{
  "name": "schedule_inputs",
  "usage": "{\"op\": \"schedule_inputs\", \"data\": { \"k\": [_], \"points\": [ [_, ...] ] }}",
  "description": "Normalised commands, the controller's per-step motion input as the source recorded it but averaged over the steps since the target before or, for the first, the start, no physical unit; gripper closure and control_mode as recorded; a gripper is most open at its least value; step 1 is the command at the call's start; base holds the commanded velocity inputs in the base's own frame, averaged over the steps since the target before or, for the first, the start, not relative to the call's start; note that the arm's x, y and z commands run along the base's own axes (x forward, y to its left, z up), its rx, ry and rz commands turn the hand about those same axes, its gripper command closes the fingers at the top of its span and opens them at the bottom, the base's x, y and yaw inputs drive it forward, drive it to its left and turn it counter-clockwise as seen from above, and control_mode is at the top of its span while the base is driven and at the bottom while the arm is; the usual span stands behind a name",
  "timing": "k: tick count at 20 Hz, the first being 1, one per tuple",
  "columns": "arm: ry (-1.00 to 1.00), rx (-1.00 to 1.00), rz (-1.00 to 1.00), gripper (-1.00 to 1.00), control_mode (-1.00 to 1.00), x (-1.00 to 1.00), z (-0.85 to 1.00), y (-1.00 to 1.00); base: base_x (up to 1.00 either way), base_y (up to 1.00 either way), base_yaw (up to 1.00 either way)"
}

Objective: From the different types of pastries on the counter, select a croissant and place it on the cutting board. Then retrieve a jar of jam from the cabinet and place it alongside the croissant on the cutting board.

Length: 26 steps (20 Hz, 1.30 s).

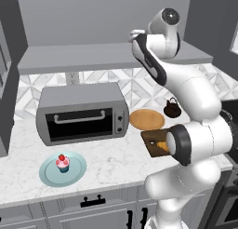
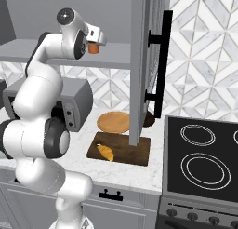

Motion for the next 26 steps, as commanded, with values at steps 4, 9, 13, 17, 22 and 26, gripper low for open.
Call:
{"op": "schedule_inputs", "data": {
  "k": [4, 9, 13, 17, 22, 26],
  "points": [
    [0.0, 0.0, 0.0, -1.0, -1.0, 0.25, -0.04, 0.0, 0.0, 0.0, 0.0],
    [0.0, 0.0, 0.0, -1.0, -1.0, 0.33, 0.0, 0.0, 0.0, 0.0, 0.0],
    [0.0, 0.0, 0.0, -1.0, -1.0, 0.24, 0.0, 0.0, 0.0, 0.0, 0.0],
    [0.0, 0.0, 0.0, 1.0, -1.0, 0.07, -0.08, 0.03, 0.0, 0.0, 0.0],
    [0.0, 0.0, 0.0, 1.0, -1.0, 0.05, -0.03, 0.03, 0.0, 0.0, 0.0],
    [0.0, 0.0, 0.0, 1.0, -1.0, -0.03, 0.0, 0.0, 0.0, 0.0, 0.0]
  ]
}}
